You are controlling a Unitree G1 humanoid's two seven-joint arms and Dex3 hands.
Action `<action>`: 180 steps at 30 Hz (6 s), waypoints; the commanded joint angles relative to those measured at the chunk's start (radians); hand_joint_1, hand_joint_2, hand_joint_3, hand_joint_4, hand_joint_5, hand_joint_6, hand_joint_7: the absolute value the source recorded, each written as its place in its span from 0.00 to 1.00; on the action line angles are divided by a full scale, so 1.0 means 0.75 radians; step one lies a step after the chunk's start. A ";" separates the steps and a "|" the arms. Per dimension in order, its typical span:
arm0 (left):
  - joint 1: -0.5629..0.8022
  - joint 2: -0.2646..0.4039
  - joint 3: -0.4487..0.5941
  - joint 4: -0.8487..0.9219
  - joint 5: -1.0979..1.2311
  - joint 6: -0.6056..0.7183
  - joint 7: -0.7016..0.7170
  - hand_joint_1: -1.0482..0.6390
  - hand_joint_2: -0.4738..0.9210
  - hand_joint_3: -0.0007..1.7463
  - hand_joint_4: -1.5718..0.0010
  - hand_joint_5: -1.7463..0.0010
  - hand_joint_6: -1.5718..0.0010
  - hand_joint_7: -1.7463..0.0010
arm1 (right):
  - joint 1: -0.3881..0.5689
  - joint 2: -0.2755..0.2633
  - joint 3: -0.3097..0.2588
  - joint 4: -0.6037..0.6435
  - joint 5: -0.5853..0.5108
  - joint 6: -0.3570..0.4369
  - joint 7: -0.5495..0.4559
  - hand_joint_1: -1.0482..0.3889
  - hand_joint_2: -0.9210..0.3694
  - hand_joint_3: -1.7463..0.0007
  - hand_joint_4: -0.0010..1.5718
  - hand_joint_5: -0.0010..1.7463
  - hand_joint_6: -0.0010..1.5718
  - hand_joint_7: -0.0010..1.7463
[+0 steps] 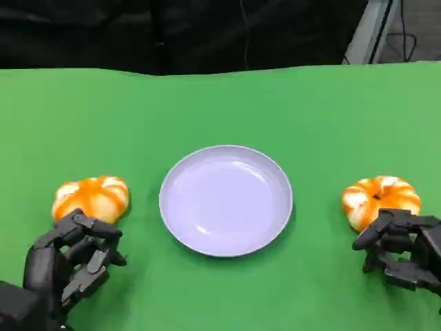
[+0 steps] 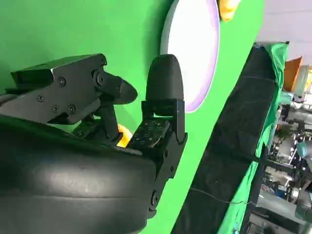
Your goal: Grasp the bread from the table and place it into the plate.
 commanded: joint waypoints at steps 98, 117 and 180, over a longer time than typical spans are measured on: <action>0.047 0.169 -0.026 -0.047 0.249 -0.426 0.145 0.30 1.00 0.03 0.54 1.00 0.60 1.00 | 0.006 -0.034 -0.004 0.000 -0.010 0.001 -0.028 0.81 0.10 0.59 0.57 0.79 0.59 0.57; 0.050 0.202 -0.067 -0.033 0.348 -0.427 0.292 0.29 1.00 0.03 0.53 1.00 0.59 1.00 | 0.012 -0.031 -0.001 -0.005 -0.018 -0.004 -0.037 0.79 0.10 0.59 0.57 0.80 0.60 0.57; -0.110 0.564 -0.566 -0.114 1.187 0.191 1.299 0.23 0.99 0.00 0.63 1.00 0.64 1.00 | 0.019 -0.023 -0.008 -0.007 0.006 0.011 -0.008 0.80 0.08 0.62 0.56 0.80 0.59 0.57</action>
